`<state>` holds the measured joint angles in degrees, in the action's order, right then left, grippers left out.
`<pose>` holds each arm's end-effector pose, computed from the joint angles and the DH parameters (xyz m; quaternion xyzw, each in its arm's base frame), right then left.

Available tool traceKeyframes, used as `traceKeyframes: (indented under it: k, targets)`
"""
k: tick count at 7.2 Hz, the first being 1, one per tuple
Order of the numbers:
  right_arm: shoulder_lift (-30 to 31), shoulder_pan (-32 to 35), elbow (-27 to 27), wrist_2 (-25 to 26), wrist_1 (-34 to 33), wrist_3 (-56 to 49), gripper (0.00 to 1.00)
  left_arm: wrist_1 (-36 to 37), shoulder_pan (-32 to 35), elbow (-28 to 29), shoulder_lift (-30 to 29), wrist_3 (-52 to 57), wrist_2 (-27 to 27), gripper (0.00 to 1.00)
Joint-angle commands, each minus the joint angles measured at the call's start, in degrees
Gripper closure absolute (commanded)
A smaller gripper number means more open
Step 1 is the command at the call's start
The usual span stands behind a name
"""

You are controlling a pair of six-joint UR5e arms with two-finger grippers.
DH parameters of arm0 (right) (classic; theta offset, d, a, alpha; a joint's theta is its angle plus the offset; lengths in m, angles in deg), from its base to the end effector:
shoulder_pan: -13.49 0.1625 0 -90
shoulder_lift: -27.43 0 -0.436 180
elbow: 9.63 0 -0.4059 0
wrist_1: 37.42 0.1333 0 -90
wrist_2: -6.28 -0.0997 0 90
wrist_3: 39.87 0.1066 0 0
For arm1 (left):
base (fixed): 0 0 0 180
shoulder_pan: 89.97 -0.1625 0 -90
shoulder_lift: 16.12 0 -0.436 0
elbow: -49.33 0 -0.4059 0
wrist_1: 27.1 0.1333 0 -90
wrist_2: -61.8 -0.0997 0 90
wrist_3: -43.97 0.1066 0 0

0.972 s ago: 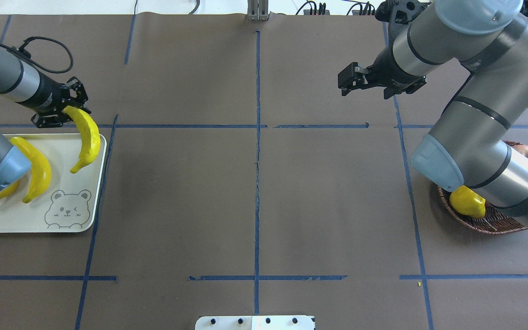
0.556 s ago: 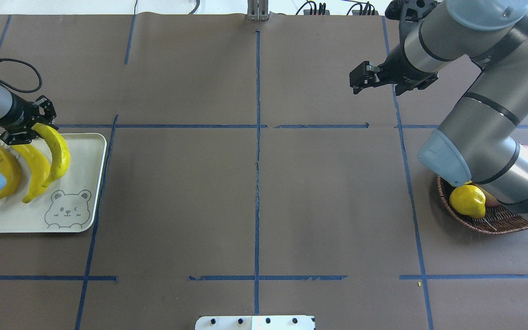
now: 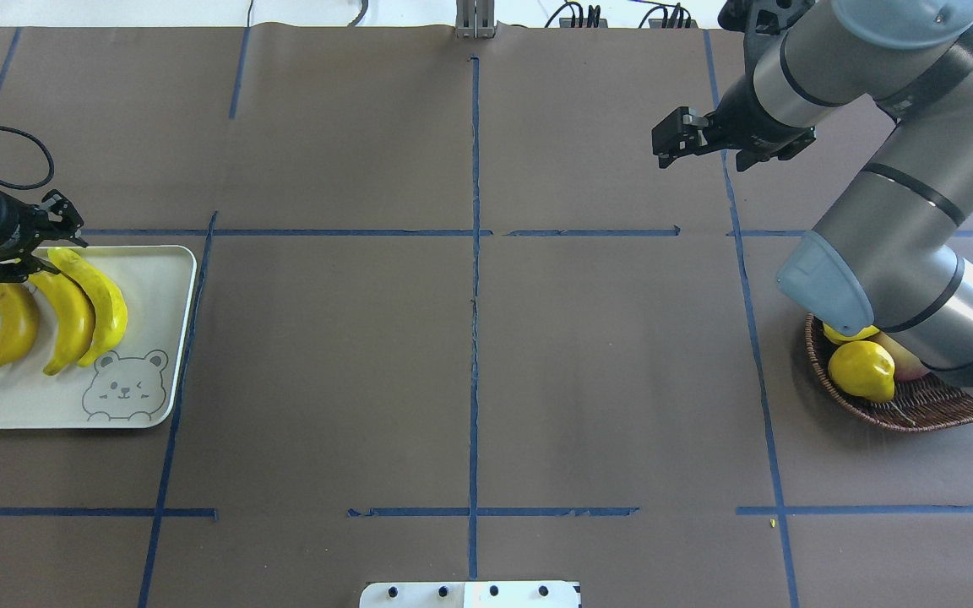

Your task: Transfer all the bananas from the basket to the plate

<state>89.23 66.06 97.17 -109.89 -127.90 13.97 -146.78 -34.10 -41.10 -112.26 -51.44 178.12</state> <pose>-0.3151 -0.5537 0.2580 0.1082 -0.4103 0.0438 0.9045 0.2580 -0.5340 0.5677 -0.0666 0.3663 -0.4107 0.8323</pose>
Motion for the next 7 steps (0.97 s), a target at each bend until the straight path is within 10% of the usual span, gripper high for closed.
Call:
traceKeyframes:
  k: [1,4,7]
  targets:
    - [0.70,4.18,-0.19,-0.28,-6.41,-10.27,0.01,0.58,1.77,-1.85,0.34,16.39,2.93,0.00]
    - [7.17,15.59,-2.29,-7.35,-9.89,-33.81,0.01,7.50,17.29,-2.20,0.87,49.51,16.36,0.00]
    - [14.39,29.13,-8.79,-17.57,-9.18,-56.68,0.01,23.21,27.16,-3.00,1.48,87.74,17.71,0.00]
